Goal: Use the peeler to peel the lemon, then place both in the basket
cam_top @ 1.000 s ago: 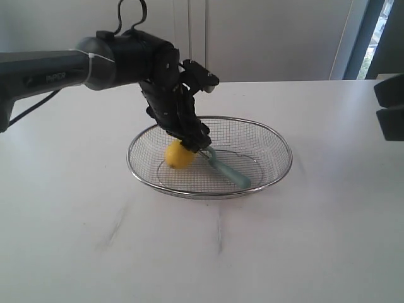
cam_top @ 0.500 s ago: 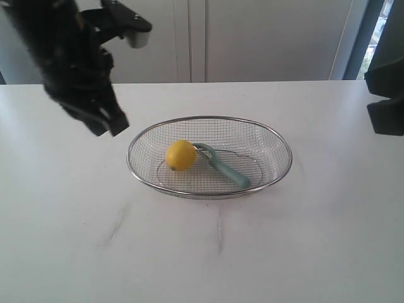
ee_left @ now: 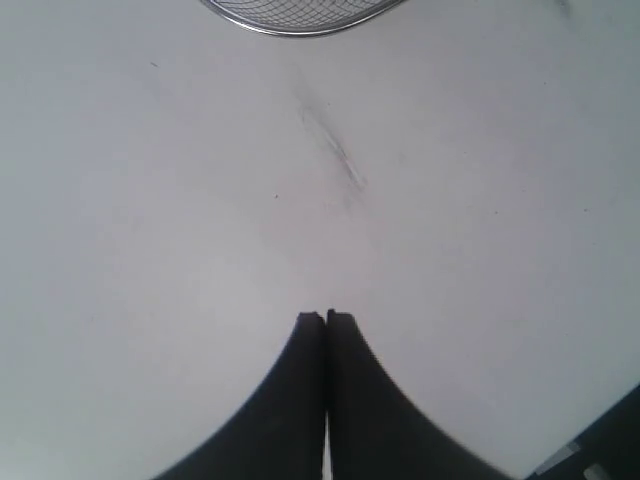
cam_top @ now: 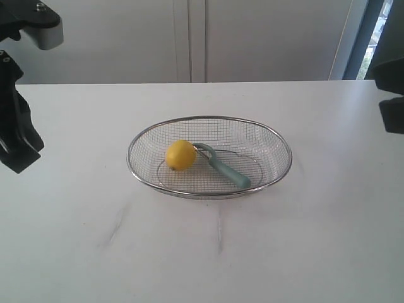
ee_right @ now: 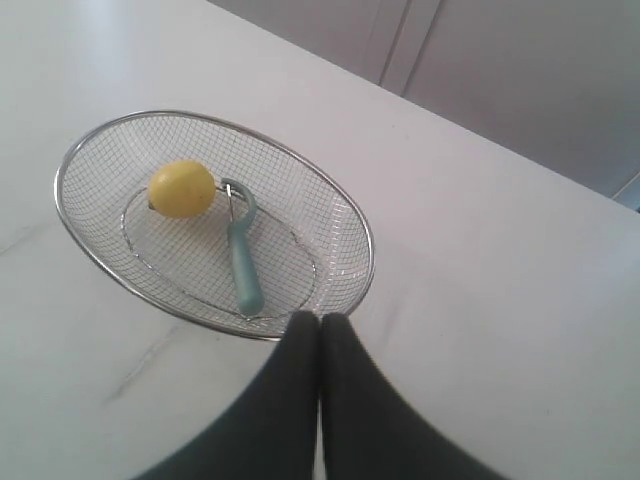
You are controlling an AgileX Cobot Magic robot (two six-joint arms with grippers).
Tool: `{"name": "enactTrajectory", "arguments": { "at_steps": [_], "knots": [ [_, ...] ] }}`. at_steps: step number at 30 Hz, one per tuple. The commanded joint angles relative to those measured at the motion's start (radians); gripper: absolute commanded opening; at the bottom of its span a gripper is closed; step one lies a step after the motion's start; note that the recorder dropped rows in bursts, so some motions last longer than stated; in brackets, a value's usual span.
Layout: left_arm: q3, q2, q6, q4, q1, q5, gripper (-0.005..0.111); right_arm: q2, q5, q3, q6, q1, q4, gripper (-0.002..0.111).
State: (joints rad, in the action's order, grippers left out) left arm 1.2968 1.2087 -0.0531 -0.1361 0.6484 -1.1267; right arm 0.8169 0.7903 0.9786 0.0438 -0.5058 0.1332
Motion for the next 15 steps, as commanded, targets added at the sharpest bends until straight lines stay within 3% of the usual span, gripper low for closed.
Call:
{"name": "enactTrajectory", "arguments": {
  "at_steps": [1,7,9,11,12,15],
  "knots": [
    [-0.005,-0.009,0.012,0.009,0.001,-0.044,0.000,-0.003,-0.021,-0.019,0.005,0.006,-0.028,0.000],
    [-0.005,-0.010,0.012,0.009,0.001,-0.038,0.000,-0.232,-0.092,-0.302,0.005,0.061,-0.448,0.000],
    [-0.005,-0.010,0.008,0.009,0.001,-0.038,0.000,-0.350,-0.092,-0.417,0.005,0.141,-0.439,0.000],
    [-0.005,-0.010,0.008,0.009,0.001,-0.038,0.000,-0.458,-0.090,-0.495,0.005,0.264,-0.408,0.000],
    [-0.005,-0.010,0.008,0.009,0.001,-0.038,0.000,-0.536,-0.090,-0.531,0.005,0.380,-0.404,0.000],
    [-0.005,-0.010,0.008,0.009,0.001,-0.038,0.000,-0.642,-0.146,-0.572,0.004,0.544,-0.359,0.000]
  ]
}}
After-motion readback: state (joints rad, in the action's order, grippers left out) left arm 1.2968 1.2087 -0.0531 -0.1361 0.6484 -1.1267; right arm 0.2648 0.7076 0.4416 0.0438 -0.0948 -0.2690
